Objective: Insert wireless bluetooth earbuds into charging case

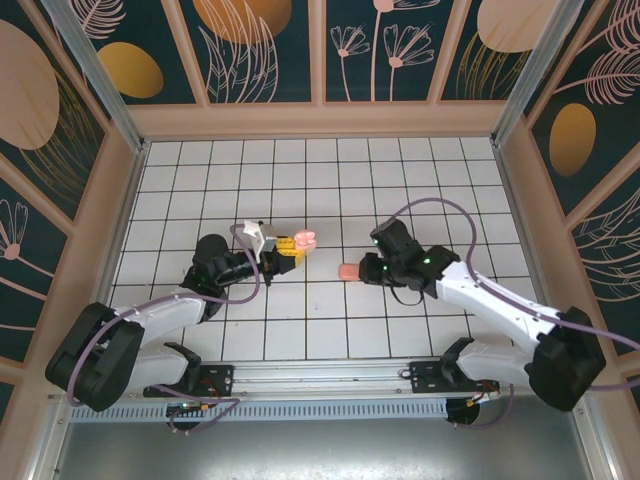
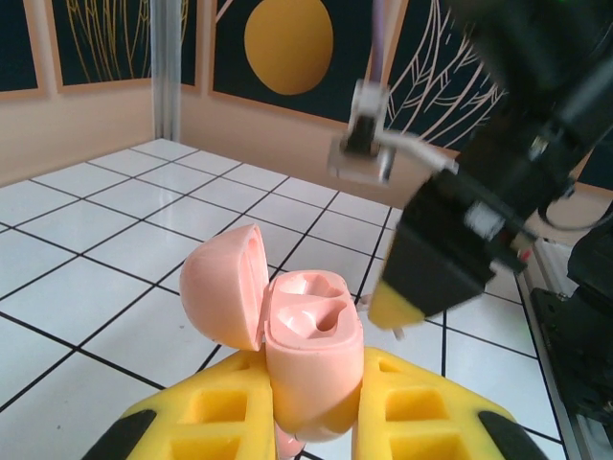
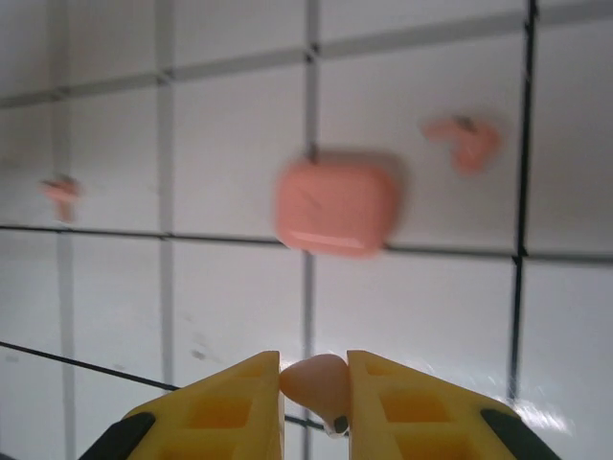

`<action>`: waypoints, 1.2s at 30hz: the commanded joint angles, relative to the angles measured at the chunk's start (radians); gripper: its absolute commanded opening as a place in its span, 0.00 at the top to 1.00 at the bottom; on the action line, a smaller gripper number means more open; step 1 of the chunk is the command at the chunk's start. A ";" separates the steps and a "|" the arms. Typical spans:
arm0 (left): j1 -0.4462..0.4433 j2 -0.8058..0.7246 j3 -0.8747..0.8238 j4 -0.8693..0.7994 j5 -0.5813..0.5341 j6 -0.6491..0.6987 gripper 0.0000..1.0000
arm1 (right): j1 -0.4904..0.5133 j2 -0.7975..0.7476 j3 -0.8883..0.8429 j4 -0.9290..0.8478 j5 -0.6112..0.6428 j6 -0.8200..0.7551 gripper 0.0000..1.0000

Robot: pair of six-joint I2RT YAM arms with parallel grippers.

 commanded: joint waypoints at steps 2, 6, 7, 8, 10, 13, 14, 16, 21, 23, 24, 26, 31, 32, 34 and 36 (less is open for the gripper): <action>-0.005 0.023 -0.003 0.144 0.044 -0.040 0.89 | 0.012 -0.051 0.100 0.177 0.008 -0.194 0.80; -0.006 0.037 -0.002 0.181 0.050 -0.050 0.89 | 0.033 -0.050 0.184 0.239 -0.050 -0.306 0.80; -0.006 0.039 -0.002 0.188 0.053 -0.050 0.89 | 0.040 -0.046 0.203 0.254 -0.064 -0.321 0.80; -0.005 0.043 0.004 0.190 0.054 -0.048 0.89 | 0.046 -0.043 0.218 0.269 -0.073 -0.336 0.80; -0.006 0.048 0.012 0.188 0.059 -0.045 0.89 | 0.058 -0.036 0.242 0.298 -0.094 -0.360 0.80; -0.005 0.052 0.023 0.186 0.070 -0.045 0.89 | 0.077 -0.022 0.266 0.333 -0.123 -0.386 0.80; -0.005 0.052 0.025 0.184 0.072 -0.046 0.89 | 0.084 -0.015 0.271 0.342 -0.130 -0.395 0.80; -0.006 0.052 0.027 0.185 0.074 -0.045 0.89 | 0.104 0.004 0.281 0.351 -0.142 -0.420 0.80; -0.006 0.046 0.027 0.184 0.076 -0.045 0.89 | 0.146 0.058 0.307 0.354 -0.162 -0.469 0.80; -0.006 0.042 0.026 0.184 0.077 -0.047 0.88 | 0.161 0.081 0.320 0.347 -0.163 -0.480 0.80; -0.006 0.039 0.025 0.184 0.077 -0.046 0.89 | 0.166 0.091 0.323 0.342 -0.163 -0.486 0.80; -0.006 0.036 0.025 0.181 0.072 -0.047 0.89 | 0.176 0.107 0.329 0.337 -0.163 -0.494 0.80; -0.005 0.024 0.024 0.179 0.066 -0.048 0.89 | 0.178 0.120 0.308 0.342 -0.157 -0.499 0.80; -0.006 0.021 0.024 0.179 0.064 -0.048 0.89 | 0.178 0.119 0.303 0.344 -0.156 -0.499 0.80; -0.006 0.019 0.023 0.179 0.063 -0.049 0.88 | 0.179 0.120 0.298 0.345 -0.154 -0.498 0.80; -0.006 0.017 0.028 0.180 0.060 -0.051 0.89 | 0.180 0.122 0.294 0.345 -0.154 -0.496 0.80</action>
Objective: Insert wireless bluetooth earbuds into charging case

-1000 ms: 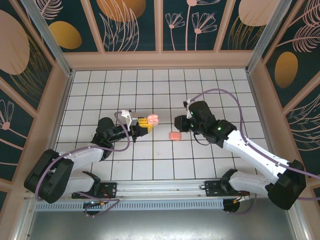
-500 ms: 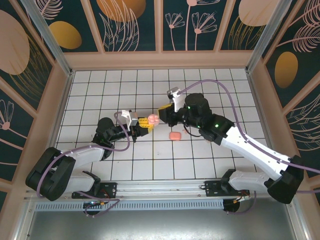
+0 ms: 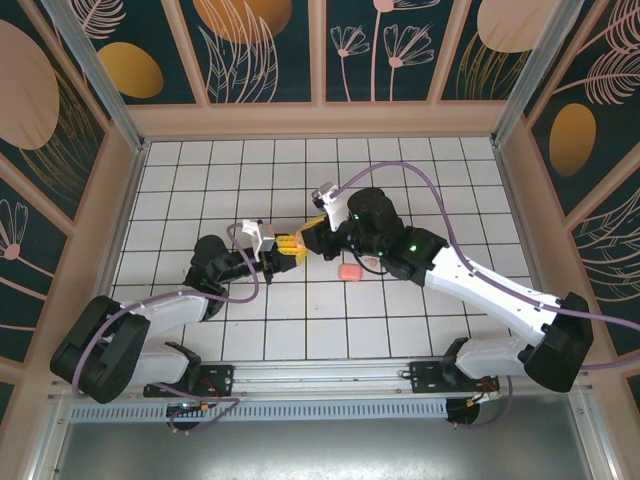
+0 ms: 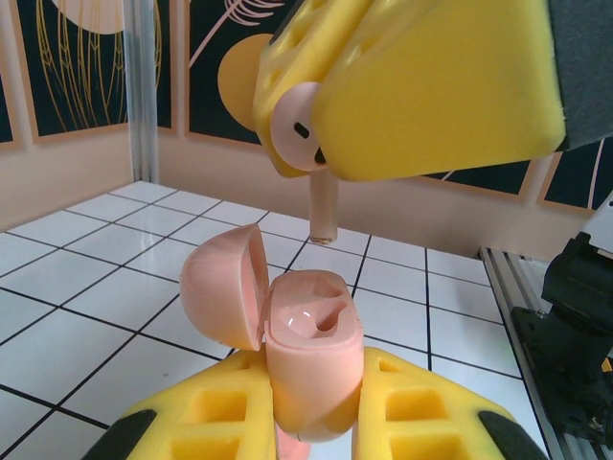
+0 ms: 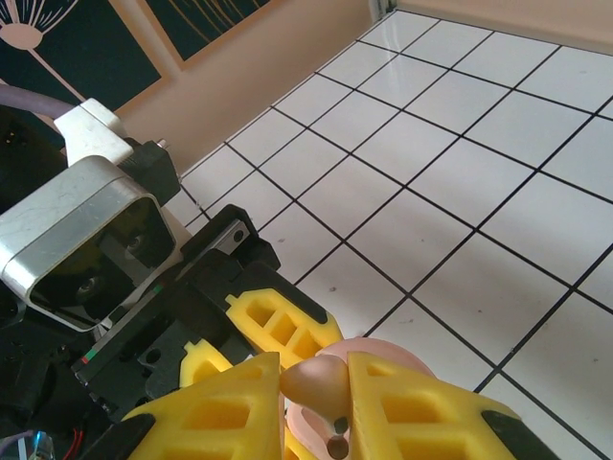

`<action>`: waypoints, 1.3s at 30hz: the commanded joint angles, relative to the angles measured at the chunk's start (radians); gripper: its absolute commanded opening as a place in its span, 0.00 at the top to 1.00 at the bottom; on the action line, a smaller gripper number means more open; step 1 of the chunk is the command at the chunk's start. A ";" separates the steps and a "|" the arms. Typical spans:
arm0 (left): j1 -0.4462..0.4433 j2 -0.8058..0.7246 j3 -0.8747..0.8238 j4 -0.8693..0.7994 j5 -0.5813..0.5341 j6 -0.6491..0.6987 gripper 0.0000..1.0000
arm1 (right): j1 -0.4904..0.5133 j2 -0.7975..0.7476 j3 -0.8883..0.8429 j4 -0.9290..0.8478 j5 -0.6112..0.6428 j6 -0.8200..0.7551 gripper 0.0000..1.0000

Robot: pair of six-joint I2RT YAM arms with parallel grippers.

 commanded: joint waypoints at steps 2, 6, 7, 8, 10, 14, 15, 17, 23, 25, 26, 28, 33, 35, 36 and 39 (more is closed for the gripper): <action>-0.006 -0.017 0.026 0.042 0.009 -0.023 0.88 | 0.009 0.002 -0.001 0.030 -0.004 -0.016 0.80; -0.006 -0.016 0.020 0.070 0.006 -0.044 0.89 | 0.012 0.005 -0.006 0.029 -0.001 -0.014 0.80; -0.005 -0.016 0.019 0.072 0.006 -0.046 0.89 | 0.015 0.005 -0.008 0.029 0.003 -0.014 0.80; -0.005 -0.016 0.020 0.072 0.006 -0.046 0.89 | 0.014 0.005 -0.010 0.029 0.005 -0.014 0.80; -0.005 -0.018 0.020 0.074 0.005 -0.049 0.89 | 0.014 0.005 -0.012 0.030 0.006 -0.016 0.80; -0.005 -0.016 0.024 0.077 0.004 -0.058 0.89 | 0.017 0.012 -0.014 0.030 0.017 -0.018 0.81; -0.005 -0.017 0.026 0.079 0.003 -0.058 0.89 | 0.017 0.014 -0.013 0.030 0.019 -0.018 0.81; -0.005 -0.019 0.026 0.080 0.003 -0.060 0.89 | 0.019 0.017 -0.012 0.025 0.021 -0.022 0.81; -0.006 -0.026 0.033 0.077 0.002 -0.060 0.89 | 0.026 0.029 -0.007 0.015 0.022 -0.027 0.81; -0.006 -0.025 0.037 0.075 0.002 -0.058 0.89 | 0.028 0.031 -0.006 0.008 0.022 -0.030 0.81; -0.006 -0.025 0.037 0.074 0.001 -0.058 0.89 | 0.028 0.033 -0.006 0.004 0.022 -0.032 0.81; -0.006 -0.028 0.039 0.074 0.002 -0.058 0.89 | 0.030 0.034 -0.003 -0.010 0.028 -0.038 0.81; -0.006 -0.034 0.045 0.062 0.003 -0.049 0.89 | 0.033 0.036 0.004 -0.046 0.042 -0.052 0.80; -0.006 -0.034 0.048 0.055 0.005 -0.046 0.88 | 0.033 0.034 0.006 -0.053 0.042 -0.054 0.79; -0.005 -0.034 0.048 0.053 0.005 -0.045 0.88 | 0.033 0.034 0.006 -0.051 0.039 -0.055 0.79; -0.005 -0.034 0.050 0.049 0.005 -0.041 0.89 | 0.033 0.033 0.008 -0.047 0.033 -0.055 0.78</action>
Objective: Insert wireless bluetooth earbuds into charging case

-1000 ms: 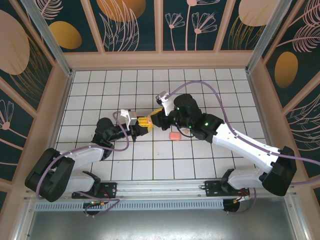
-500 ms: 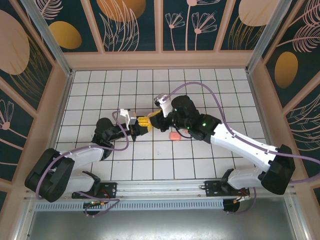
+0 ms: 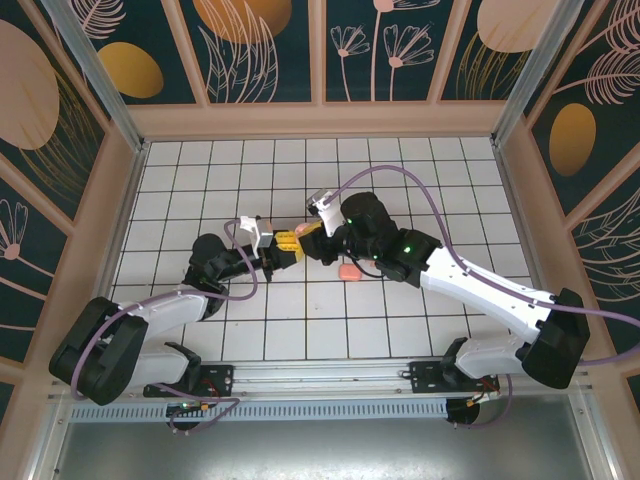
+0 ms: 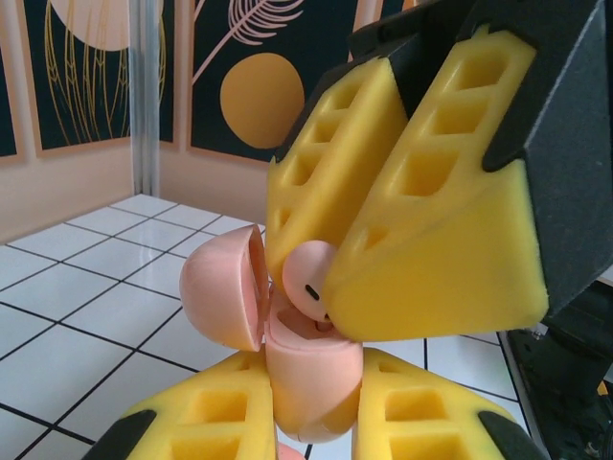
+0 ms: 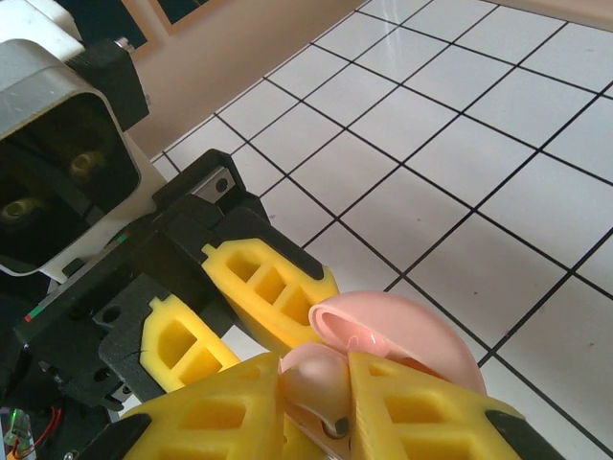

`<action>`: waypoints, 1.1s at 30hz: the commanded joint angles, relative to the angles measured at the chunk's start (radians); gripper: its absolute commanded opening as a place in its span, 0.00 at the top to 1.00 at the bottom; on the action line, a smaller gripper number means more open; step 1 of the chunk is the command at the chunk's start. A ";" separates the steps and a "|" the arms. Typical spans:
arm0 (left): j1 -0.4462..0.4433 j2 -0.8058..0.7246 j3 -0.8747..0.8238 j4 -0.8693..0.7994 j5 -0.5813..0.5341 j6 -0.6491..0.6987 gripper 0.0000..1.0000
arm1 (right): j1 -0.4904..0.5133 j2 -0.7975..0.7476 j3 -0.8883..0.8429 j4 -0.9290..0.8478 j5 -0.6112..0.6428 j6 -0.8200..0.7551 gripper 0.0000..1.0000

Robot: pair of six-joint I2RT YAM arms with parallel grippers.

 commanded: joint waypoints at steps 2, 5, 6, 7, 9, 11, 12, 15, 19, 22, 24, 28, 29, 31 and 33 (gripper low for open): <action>-0.007 -0.024 0.031 0.036 0.014 0.006 0.88 | 0.008 0.011 0.016 -0.028 0.007 -0.023 0.77; -0.006 -0.026 0.032 0.028 0.014 0.012 0.88 | 0.008 0.012 0.020 -0.026 0.008 -0.022 0.73; -0.006 -0.027 0.033 0.025 0.013 0.014 0.88 | 0.009 0.012 0.023 -0.027 0.011 -0.020 0.71; -0.006 -0.028 0.034 0.021 0.013 0.017 0.88 | 0.009 0.011 0.025 -0.026 0.016 -0.018 0.70; -0.006 -0.030 0.034 0.011 0.014 0.023 0.88 | 0.009 0.005 0.031 -0.024 0.026 -0.015 0.67; -0.006 -0.029 0.032 0.007 0.011 0.026 0.88 | 0.007 -0.004 0.034 -0.021 0.031 -0.008 0.65; -0.006 -0.030 0.031 0.004 0.011 0.029 0.89 | 0.005 -0.010 0.036 -0.017 0.032 -0.002 0.63; -0.006 -0.028 0.030 -0.005 0.008 0.038 0.88 | -0.001 -0.034 0.040 -0.006 0.022 0.019 0.59; -0.006 -0.023 0.027 -0.012 0.009 0.045 0.88 | -0.022 -0.066 0.043 0.007 -0.011 0.053 0.55; -0.006 -0.020 0.028 -0.017 0.010 0.051 0.88 | -0.052 -0.094 0.038 0.018 -0.061 0.089 0.55; -0.006 -0.019 0.026 -0.020 0.008 0.053 0.88 | -0.072 -0.113 0.029 0.033 -0.099 0.111 0.54; -0.006 -0.021 0.027 -0.021 0.009 0.054 0.88 | -0.100 -0.139 0.006 0.041 -0.136 0.144 0.57; -0.006 -0.020 0.027 -0.021 0.008 0.055 0.89 | -0.104 -0.140 0.004 0.033 -0.134 0.148 0.60; -0.007 -0.021 0.027 -0.024 0.009 0.055 0.88 | -0.104 -0.134 0.006 0.011 -0.134 0.150 0.64; -0.007 -0.020 0.029 -0.024 0.009 0.055 0.88 | -0.104 -0.120 0.011 -0.014 -0.128 0.158 0.66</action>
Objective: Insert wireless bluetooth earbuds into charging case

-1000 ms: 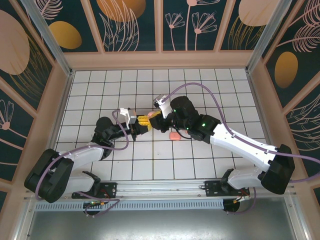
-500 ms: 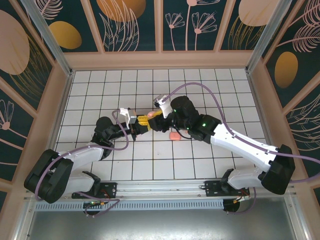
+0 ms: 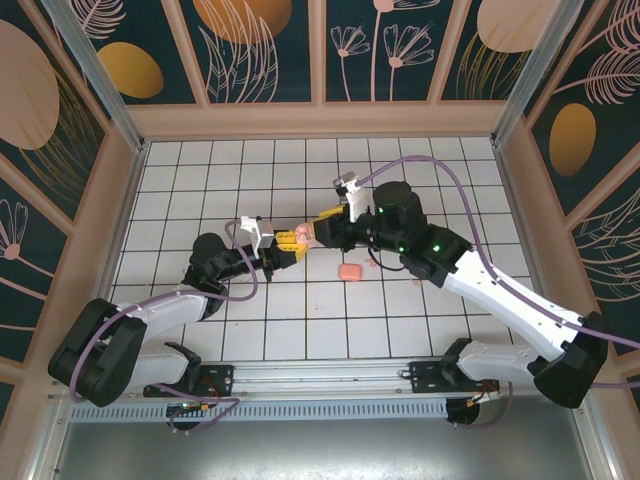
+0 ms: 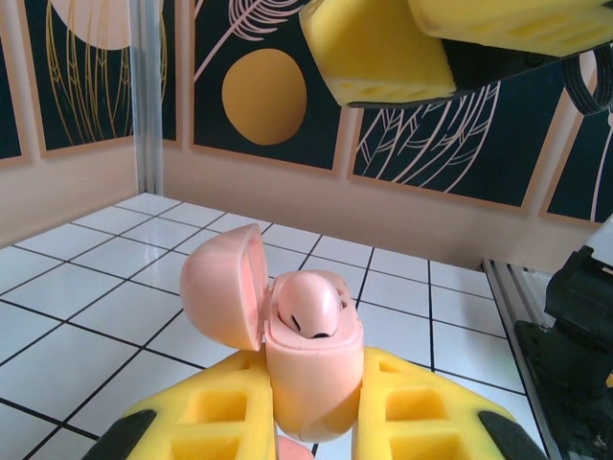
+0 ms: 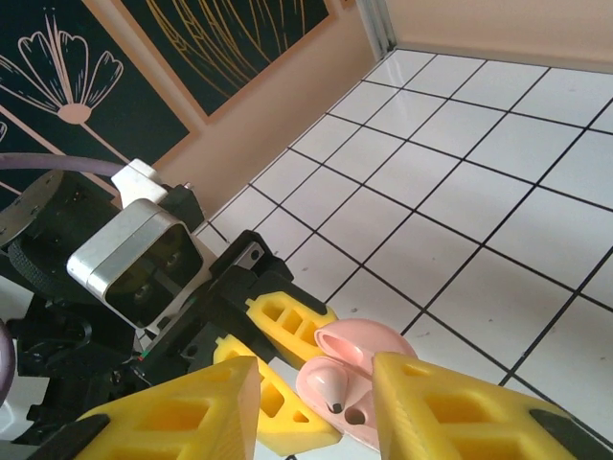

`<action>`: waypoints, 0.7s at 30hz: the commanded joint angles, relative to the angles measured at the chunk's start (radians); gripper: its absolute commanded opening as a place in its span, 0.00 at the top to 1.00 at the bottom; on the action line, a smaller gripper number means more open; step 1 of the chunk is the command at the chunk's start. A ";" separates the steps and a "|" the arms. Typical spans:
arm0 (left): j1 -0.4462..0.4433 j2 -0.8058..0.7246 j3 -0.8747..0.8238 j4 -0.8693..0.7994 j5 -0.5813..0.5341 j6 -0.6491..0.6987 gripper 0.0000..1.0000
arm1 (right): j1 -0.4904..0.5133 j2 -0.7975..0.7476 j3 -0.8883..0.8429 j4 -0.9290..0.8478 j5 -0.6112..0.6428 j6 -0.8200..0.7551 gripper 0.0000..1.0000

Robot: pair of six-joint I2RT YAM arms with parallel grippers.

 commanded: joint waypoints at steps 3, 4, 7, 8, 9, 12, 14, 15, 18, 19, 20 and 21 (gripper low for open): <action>-0.006 -0.011 0.027 0.006 0.013 0.020 0.88 | -0.003 0.025 0.018 -0.046 -0.017 0.031 0.69; -0.006 -0.011 0.027 0.004 0.013 0.022 0.89 | -0.004 0.036 0.026 -0.061 -0.010 0.033 0.70; -0.006 -0.011 0.027 0.002 0.014 0.022 0.88 | -0.001 0.074 0.057 -0.108 -0.012 0.023 0.73; -0.006 -0.011 0.027 0.001 0.014 0.025 0.88 | 0.001 0.086 0.067 -0.118 -0.013 0.020 0.74; -0.007 -0.010 0.027 -0.002 0.014 0.025 0.89 | 0.003 0.094 0.072 -0.124 -0.015 0.015 0.75; -0.006 -0.013 0.027 -0.003 0.013 0.026 0.88 | 0.007 0.116 0.086 -0.131 -0.024 0.006 0.79; -0.006 -0.014 0.028 -0.006 0.012 0.028 0.89 | 0.010 0.124 0.089 -0.128 -0.030 0.004 0.81; -0.006 -0.016 0.027 -0.007 0.011 0.029 0.89 | 0.011 0.127 0.089 -0.127 -0.034 0.004 0.81; -0.006 -0.014 0.028 -0.011 0.011 0.030 0.89 | 0.018 0.138 0.089 -0.120 -0.051 0.005 0.83; -0.007 -0.014 0.028 -0.012 0.010 0.031 0.88 | 0.023 0.142 0.091 -0.121 -0.052 0.005 0.83; -0.007 -0.013 0.028 -0.012 0.011 0.031 0.88 | 0.027 0.148 0.094 -0.126 -0.049 0.004 0.83; -0.007 -0.012 0.028 -0.013 0.010 0.031 0.88 | 0.030 0.151 0.095 -0.131 -0.043 0.003 0.83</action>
